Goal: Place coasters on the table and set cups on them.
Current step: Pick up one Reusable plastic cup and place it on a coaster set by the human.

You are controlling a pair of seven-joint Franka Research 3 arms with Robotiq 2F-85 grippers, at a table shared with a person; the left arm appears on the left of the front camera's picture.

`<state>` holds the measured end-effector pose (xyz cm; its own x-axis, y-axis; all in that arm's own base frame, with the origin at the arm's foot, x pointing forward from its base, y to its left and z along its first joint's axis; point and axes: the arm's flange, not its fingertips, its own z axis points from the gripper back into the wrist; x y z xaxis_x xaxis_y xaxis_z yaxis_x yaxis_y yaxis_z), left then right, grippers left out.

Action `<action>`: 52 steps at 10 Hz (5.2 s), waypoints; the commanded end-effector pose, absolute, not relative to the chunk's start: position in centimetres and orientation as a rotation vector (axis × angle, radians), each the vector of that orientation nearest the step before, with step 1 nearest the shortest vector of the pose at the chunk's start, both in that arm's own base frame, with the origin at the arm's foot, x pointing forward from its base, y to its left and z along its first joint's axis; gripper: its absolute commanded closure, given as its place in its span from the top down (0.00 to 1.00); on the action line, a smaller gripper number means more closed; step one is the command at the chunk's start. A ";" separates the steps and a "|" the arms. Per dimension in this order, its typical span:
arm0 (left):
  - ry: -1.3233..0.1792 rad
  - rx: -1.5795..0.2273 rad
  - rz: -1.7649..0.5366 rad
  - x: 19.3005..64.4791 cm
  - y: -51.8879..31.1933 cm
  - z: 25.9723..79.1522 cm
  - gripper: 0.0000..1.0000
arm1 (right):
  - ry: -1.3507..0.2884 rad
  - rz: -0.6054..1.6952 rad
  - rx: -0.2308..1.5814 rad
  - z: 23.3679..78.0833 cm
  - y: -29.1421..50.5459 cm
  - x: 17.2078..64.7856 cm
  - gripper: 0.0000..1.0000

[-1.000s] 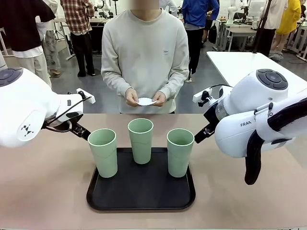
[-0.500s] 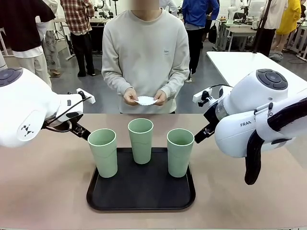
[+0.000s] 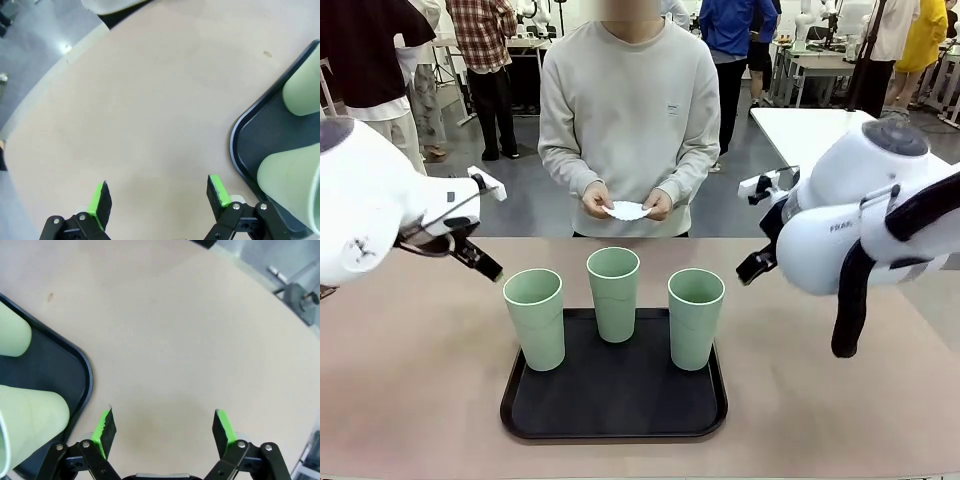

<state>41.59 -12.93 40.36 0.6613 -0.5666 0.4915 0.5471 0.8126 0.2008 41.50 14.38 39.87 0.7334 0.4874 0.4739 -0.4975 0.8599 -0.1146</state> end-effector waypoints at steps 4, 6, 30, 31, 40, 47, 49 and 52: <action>-0.288 -0.099 -0.675 28.5 -9.2 50.3 1.00 | -0.384 0.646 -0.033 48.2 13.5 24.9 1.00; -0.319 -0.137 -0.664 26.5 -8.1 50.0 1.00 | -0.276 0.663 -0.057 44.4 12.0 22.3 1.00; -0.010 -0.996 0.326 32.2 18.5 52.5 1.00 | -0.156 -0.544 1.079 50.5 -21.8 26.5 1.00; -0.016 -0.992 0.342 32.1 18.3 52.3 1.00 | -0.157 -0.545 1.074 50.4 -21.9 26.7 1.00; -0.023 -1.015 0.309 32.6 18.5 52.2 1.00 | -0.152 -0.556 1.063 50.2 -21.6 26.4 1.00; -0.023 -1.015 0.309 32.6 18.5 52.2 1.00 | -0.152 -0.556 1.063 50.2 -21.6 26.4 1.00; -0.023 -1.015 0.309 32.6 18.5 52.2 1.00 | -0.152 -0.556 1.063 50.2 -21.6 26.4 1.00; -0.023 -1.015 0.309 32.6 18.5 52.2 1.00 | -0.152 -0.556 1.063 50.2 -21.6 26.4 1.00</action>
